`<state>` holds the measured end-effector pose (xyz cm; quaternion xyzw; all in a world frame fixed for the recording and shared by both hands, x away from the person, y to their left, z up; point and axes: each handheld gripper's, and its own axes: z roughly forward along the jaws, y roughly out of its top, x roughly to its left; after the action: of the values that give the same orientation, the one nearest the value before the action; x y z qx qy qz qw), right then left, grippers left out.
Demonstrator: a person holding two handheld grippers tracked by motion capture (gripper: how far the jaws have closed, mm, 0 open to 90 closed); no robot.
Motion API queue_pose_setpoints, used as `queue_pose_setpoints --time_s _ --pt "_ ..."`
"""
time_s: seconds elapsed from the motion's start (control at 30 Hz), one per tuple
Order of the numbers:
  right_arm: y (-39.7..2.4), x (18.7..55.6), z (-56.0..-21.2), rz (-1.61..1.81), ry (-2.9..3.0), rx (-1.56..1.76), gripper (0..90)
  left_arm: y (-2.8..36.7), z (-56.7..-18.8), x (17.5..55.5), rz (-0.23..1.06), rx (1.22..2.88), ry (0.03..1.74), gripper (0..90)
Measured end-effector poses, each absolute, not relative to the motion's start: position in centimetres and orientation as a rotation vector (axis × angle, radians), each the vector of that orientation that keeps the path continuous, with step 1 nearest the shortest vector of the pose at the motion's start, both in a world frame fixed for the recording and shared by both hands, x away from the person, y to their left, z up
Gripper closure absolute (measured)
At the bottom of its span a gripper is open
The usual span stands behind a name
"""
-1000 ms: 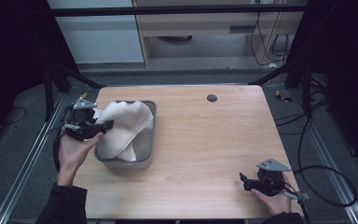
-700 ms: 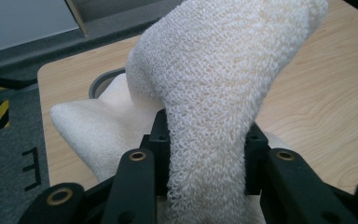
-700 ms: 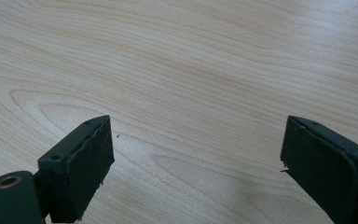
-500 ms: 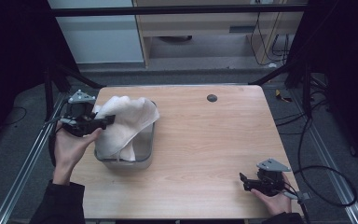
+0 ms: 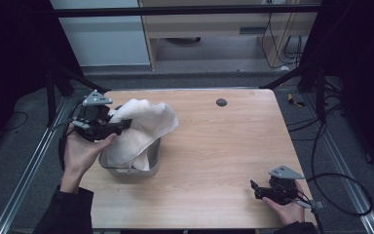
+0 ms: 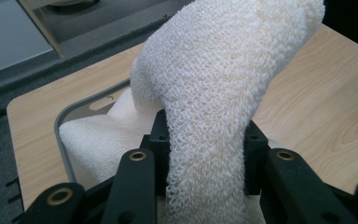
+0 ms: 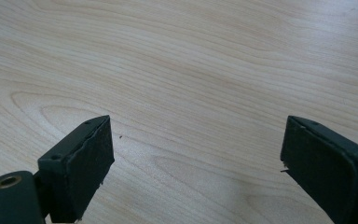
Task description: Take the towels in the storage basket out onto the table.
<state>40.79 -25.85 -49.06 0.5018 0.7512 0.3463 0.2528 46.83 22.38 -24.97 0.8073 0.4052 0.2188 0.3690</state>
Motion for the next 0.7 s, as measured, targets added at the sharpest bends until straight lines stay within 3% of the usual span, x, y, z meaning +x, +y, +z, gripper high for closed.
queue_pose_setpoints --time_s 0.7 --pt "-26.1 40.7 -48.9 0.952 2.023 1.360 9.5 17.1 -23.8 46.7 0.497 2.167 0.903 65.7"
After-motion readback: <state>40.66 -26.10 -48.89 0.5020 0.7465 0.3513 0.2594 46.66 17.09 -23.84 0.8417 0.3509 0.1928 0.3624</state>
